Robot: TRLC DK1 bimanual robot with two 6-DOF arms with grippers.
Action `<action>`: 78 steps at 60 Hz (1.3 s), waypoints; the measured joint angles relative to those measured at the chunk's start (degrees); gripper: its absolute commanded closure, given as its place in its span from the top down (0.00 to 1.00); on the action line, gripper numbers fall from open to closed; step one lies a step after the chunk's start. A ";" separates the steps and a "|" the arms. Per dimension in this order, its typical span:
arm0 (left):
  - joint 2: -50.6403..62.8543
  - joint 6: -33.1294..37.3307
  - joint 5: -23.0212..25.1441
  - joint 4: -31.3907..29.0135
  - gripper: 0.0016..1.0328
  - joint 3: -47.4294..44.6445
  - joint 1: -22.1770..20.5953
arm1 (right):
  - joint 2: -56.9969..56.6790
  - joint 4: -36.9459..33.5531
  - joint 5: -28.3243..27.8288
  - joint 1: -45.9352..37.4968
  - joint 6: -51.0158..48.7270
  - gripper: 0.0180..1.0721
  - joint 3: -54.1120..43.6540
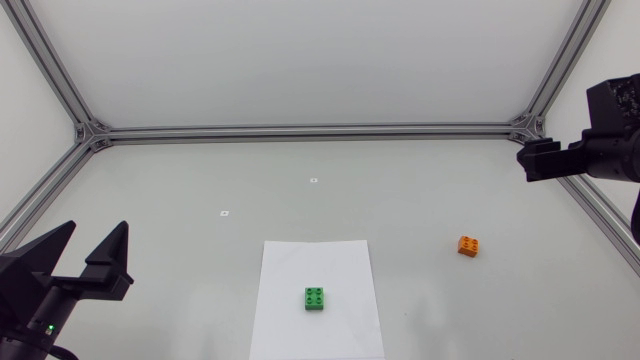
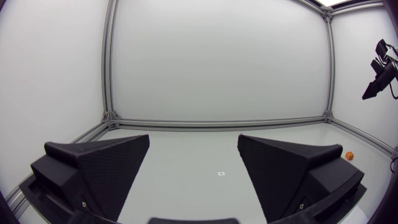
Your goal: Pick up the orange 2x2 brick with the right arm and stack it on top of the green 2x2 brick in the center
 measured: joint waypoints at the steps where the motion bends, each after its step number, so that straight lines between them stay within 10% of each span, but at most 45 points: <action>1: 0.00 0.00 0.00 0.00 0.96 0.00 0.00 | 0.79 0.02 -0.46 -0.28 -0.83 0.95 0.02; 78: 0.00 0.00 0.00 0.02 0.96 0.00 0.00 | 39.67 -17.75 -7.02 -2.73 -59.21 0.92 9.33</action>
